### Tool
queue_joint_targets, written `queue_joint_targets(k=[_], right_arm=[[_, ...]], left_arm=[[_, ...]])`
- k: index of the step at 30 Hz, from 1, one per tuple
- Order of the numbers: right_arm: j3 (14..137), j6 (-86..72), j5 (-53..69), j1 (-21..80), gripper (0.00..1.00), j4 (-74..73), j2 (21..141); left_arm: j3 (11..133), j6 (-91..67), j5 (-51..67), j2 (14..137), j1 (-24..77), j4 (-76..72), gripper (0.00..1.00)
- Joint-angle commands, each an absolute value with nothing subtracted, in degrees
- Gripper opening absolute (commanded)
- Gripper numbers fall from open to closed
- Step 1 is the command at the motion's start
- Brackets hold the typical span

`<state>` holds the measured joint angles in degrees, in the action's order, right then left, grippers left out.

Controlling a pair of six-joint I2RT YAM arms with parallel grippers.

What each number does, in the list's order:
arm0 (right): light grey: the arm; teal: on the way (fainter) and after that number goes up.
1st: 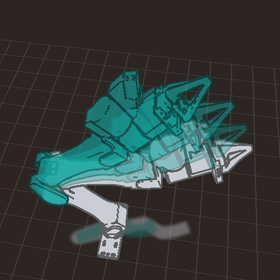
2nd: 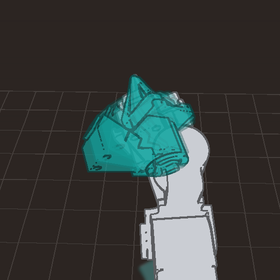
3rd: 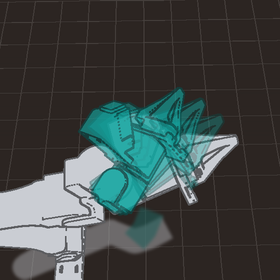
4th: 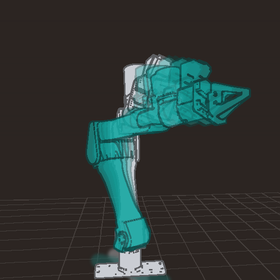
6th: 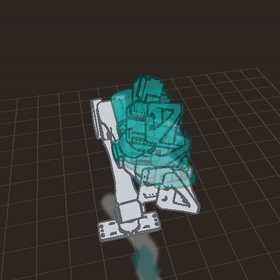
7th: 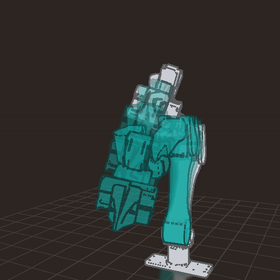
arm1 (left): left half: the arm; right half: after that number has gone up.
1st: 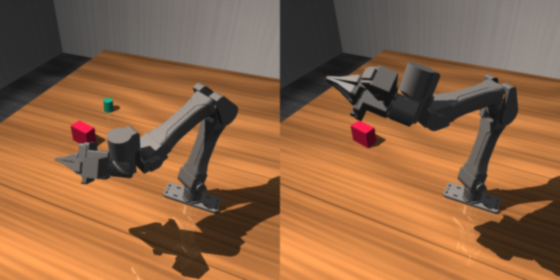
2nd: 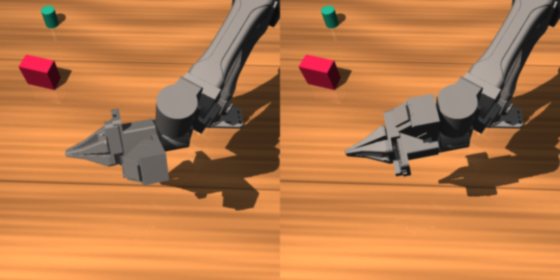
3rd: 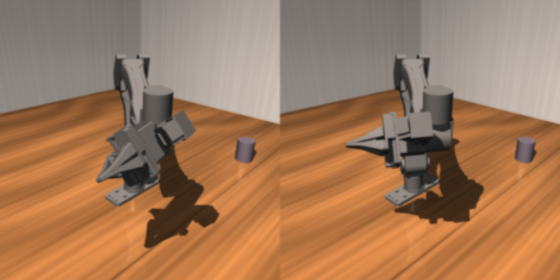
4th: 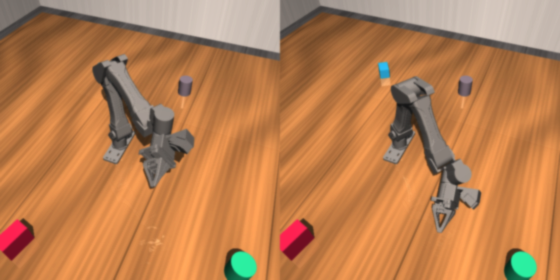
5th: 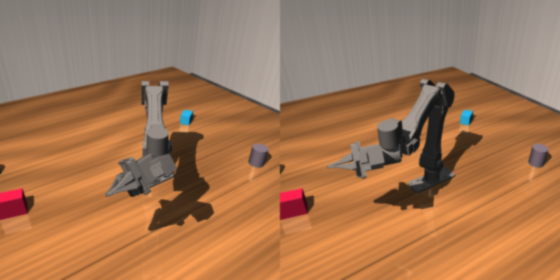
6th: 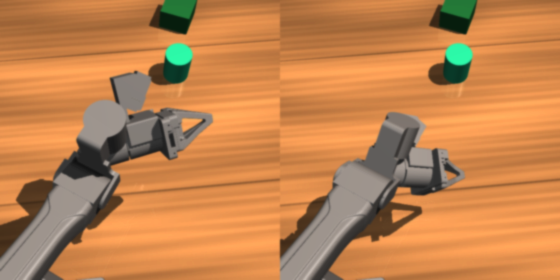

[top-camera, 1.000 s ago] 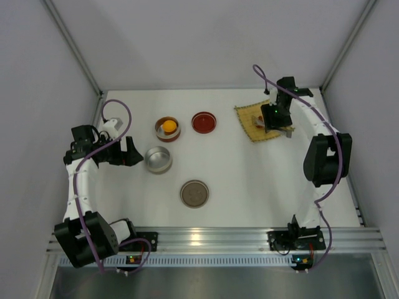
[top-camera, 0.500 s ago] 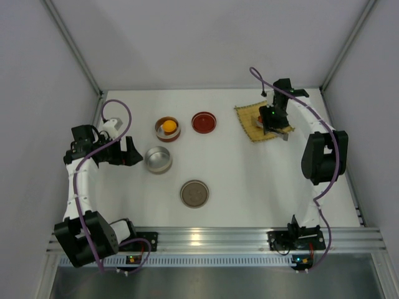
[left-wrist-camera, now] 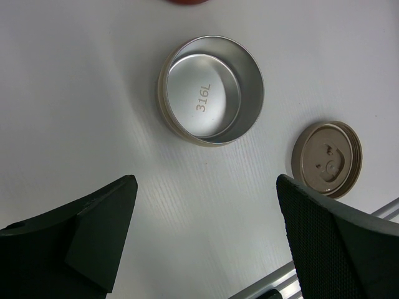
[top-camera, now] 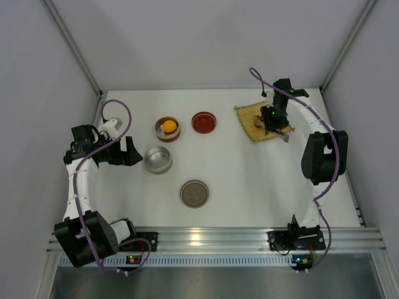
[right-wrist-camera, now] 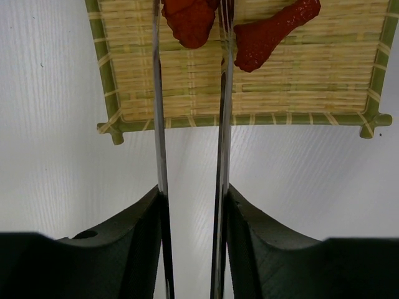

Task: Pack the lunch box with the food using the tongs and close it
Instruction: Pick up the fake food from the plate.

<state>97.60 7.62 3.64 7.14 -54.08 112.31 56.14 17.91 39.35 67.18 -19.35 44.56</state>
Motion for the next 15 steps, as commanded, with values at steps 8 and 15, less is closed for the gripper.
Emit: queue_joint_targets(k=[8, 15], right_arm=[[97.6, 8.2, 3.0, 7.9, 0.54, -51.8, 112.1], [98.0, 8.3, 3.1, 7.8, 0.51, -51.9, 112.5]], left_arm=[[57.0, 17.9, 40.1, 66.7, -19.4, 42.0, 0.98], [56.7, 18.1, 39.9, 66.9, -19.5, 41.9, 0.98]])
